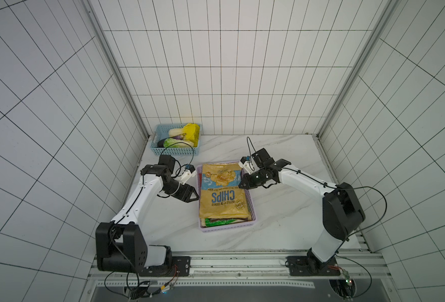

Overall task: Put the potato chips into the basket
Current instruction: Place the potato chip in the basket, then reset both arms

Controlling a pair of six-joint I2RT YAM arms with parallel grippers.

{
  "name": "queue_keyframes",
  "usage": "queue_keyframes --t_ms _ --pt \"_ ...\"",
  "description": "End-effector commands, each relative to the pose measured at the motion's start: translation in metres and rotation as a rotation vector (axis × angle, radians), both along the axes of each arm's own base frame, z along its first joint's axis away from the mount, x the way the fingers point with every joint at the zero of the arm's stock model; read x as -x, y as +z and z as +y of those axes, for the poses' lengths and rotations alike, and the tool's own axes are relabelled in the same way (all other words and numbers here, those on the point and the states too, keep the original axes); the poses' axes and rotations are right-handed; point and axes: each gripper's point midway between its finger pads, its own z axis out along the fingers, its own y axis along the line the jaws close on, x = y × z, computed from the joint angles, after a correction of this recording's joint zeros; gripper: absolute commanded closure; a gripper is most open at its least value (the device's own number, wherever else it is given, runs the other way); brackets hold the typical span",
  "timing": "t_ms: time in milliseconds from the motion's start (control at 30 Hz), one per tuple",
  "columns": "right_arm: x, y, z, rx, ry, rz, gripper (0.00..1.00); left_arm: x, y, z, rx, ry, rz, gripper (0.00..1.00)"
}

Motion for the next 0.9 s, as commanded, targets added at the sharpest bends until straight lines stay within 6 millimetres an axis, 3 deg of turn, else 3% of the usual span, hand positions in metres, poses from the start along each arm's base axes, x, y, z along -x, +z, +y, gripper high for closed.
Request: queue_keyframes --t_ms 0,167,200,233,300,400,533,633,867 --pt "0.002 0.008 0.001 0.000 0.058 -0.003 0.71 -0.003 0.003 -0.001 0.007 -0.005 -0.034 0.32" --pt "-0.004 0.030 -0.013 0.018 0.005 -0.094 0.32 -0.026 0.010 0.019 -0.058 0.104 -0.142 0.22" --pt "-0.005 0.041 -0.017 0.014 -0.012 -0.127 0.25 -0.036 0.012 0.025 -0.084 0.144 -0.184 0.18" --pt "-0.006 0.052 -0.022 0.006 -0.028 -0.158 0.21 -0.046 0.016 0.031 -0.110 0.187 -0.232 0.05" --pt "-0.009 0.074 -0.035 -0.006 -0.076 -0.226 0.00 -0.067 0.028 0.041 -0.139 0.270 -0.328 0.03" --pt "-0.020 0.098 -0.065 -0.004 -0.199 -0.358 0.01 -0.093 0.046 0.047 -0.119 0.352 -0.476 0.03" --pt "-0.032 0.108 -0.118 0.071 -0.384 -0.508 0.01 -0.129 0.060 0.061 -0.083 0.504 -0.713 0.02" --pt "-0.039 0.113 -0.154 0.160 -0.521 -0.604 0.01 -0.141 0.057 0.061 -0.029 0.527 -0.861 0.02" --pt "-0.039 0.115 -0.214 0.315 -0.695 -0.820 0.01 -0.163 0.028 0.077 -0.022 0.627 -1.042 0.01"
